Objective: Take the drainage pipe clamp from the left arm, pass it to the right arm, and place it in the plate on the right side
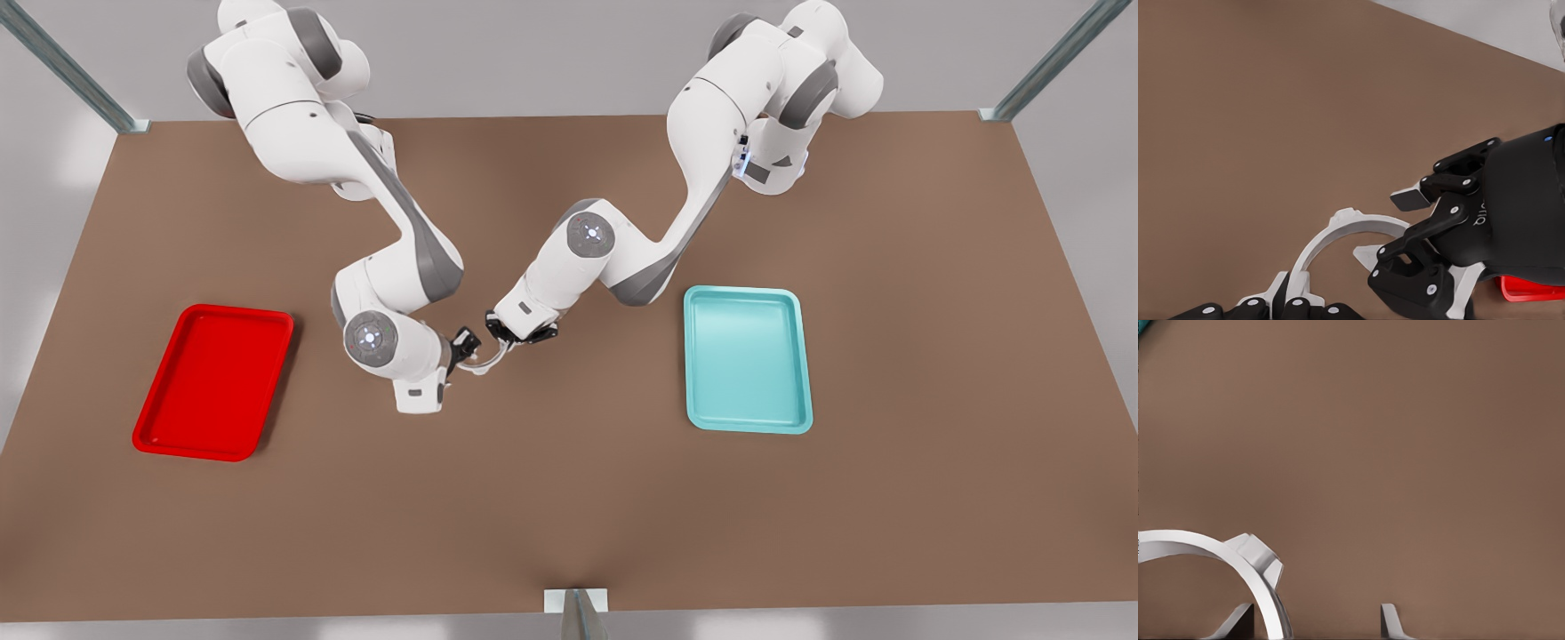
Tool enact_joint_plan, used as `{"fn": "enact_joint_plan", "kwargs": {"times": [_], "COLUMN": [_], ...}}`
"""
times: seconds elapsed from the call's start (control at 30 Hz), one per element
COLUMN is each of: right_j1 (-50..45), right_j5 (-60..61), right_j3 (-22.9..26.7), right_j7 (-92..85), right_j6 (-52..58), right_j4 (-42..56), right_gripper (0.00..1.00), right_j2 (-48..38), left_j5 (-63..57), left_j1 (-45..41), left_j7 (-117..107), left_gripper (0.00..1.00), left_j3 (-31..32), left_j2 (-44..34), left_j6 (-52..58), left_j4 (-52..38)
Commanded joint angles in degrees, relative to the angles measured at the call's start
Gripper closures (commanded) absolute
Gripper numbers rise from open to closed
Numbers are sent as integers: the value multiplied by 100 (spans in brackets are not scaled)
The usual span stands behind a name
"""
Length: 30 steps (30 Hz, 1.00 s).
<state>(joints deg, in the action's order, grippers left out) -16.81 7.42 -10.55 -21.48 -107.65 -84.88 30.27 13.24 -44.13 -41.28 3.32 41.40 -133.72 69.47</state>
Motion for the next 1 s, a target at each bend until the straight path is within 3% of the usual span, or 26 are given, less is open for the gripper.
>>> {"fn": "enact_joint_plan", "kwargs": {"times": [0.0, 0.1, 0.13, 0.17, 0.4, 0.5, 0.6, 0.7, 0.73, 0.77, 0.97], "right_j1": [-24, -51, -42, -42, 125, 749, 1662, 2585, 2823, 3060, 4537], "right_j5": [-57, -65, -65, -65, -109, -136, -320, -478, -610, -725, -909], "right_j3": [-8, 1, -8, -8, 1, 1, 1, 1, 1, 1, 9], "right_j7": [-1121, -1121, -1121, -1121, -1112, -1104, -1095, -1121, -1139, -1147, -2694], "right_j6": [148, 122, 122, 122, 192, 175, 122, 69, -132, -370, -1425], "right_j4": [-2, 7, 7, 7, -11, -757, -1469, -1786, -1909, -2058, -1944], "right_gripper": [79, 79, 79, 79, 79, 79, 79, 79, 79, 79, 79], "right_j2": [-4, -4, -4, -4, -153, -785, -1313, -1331, -1331, -1304, -48], "left_j5": [30, 30, 21, -5, 12, -84, -102, -1112, -1209, -1209, -1201], "left_j1": [1, 9, 1, 1, 413, 1274, 3181, 4044, 4061, 4131, 4149], "left_j7": [32, 32, 32, 50, 357, 1341, 3723, 4189, 4181, 4172, 4180], "left_gripper": [79, 79, 45, 0, 0, 0, 0, 0, 0, 0, 0], "left_j3": [2, 2, -15, -24, -15, -86, -86, -130, -138, -147, -253], "left_j2": [-18, -36, -44, -62, -202, -501, -1028, -1986, -2442, -3269, -3217], "left_j6": [4, 4, 4, 4, 259, 1480, 3449, 4820, 4803, 4355, 4337], "left_j4": [-4, -4, -4, -4, -4, 40, 32, 40, 329, 1340, 1183]}}
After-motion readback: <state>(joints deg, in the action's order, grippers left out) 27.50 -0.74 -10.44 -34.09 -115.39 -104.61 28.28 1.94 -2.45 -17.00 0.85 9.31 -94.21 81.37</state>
